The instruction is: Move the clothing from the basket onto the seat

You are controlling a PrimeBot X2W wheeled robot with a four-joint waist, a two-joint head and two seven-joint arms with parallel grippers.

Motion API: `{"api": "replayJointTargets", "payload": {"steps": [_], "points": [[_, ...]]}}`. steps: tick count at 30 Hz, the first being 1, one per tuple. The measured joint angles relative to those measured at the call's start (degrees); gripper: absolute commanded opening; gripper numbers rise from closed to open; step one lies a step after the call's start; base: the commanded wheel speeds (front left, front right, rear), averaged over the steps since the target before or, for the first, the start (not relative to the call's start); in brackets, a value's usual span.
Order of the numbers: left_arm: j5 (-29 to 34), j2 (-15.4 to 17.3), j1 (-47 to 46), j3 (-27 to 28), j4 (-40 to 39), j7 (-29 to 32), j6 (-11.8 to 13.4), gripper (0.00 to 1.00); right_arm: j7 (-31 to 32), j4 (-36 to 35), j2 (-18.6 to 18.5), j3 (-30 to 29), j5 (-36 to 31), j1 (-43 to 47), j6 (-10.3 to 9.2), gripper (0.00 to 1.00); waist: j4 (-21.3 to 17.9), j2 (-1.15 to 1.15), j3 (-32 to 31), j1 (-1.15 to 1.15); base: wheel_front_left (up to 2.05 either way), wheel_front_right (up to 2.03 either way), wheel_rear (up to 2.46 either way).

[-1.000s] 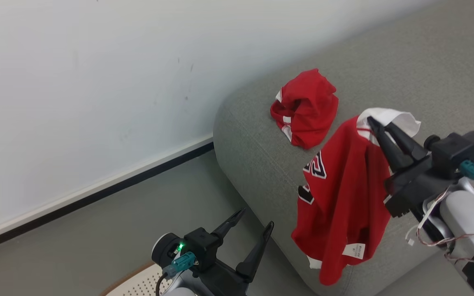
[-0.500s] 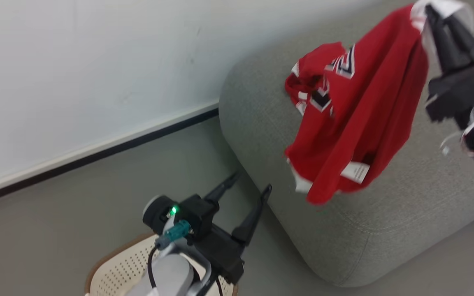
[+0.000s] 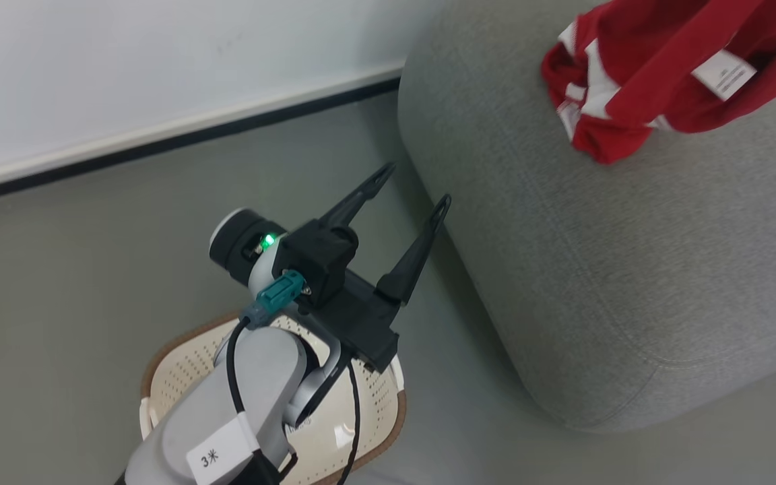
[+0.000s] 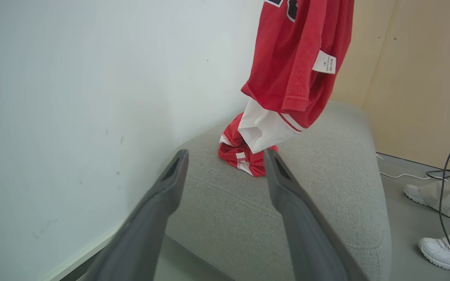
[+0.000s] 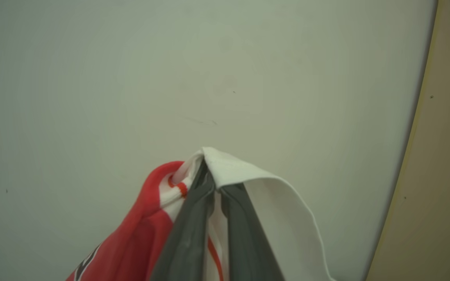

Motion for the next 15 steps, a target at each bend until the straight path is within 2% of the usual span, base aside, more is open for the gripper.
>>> {"api": "replayJointTargets", "payload": {"steps": [3, 13, 15], "points": [[0.42, -0.03, -1.92, 0.01, -1.12, 0.62, 0.15, 1.0, 0.04, 2.49, -1.77, -0.89, -0.2, -3.09, -0.27, 0.0, 1.04, 0.0, 2.5, 0.0, 0.0, 0.0, 0.0], [2.08, -0.01, -5.9, 0.18, -2.15, 2.0, 0.14, 1.0, -0.03, 10.25, -3.49, -1.69, -3.64, -6.36, -5.56, 0.0, 4.9, 0.01, 9.57, 0.0, 0.0, 0.0, 0.0], [2.09, 0.03, -5.91, 0.22, -2.42, 2.09, 0.15, 1.0, -0.01, 11.17, -3.42, -1.52, -3.79, -6.38, -5.97, 0.0, 5.28, 0.0, 10.11, -0.01, 0.0, 0.0, 0.0]]}}
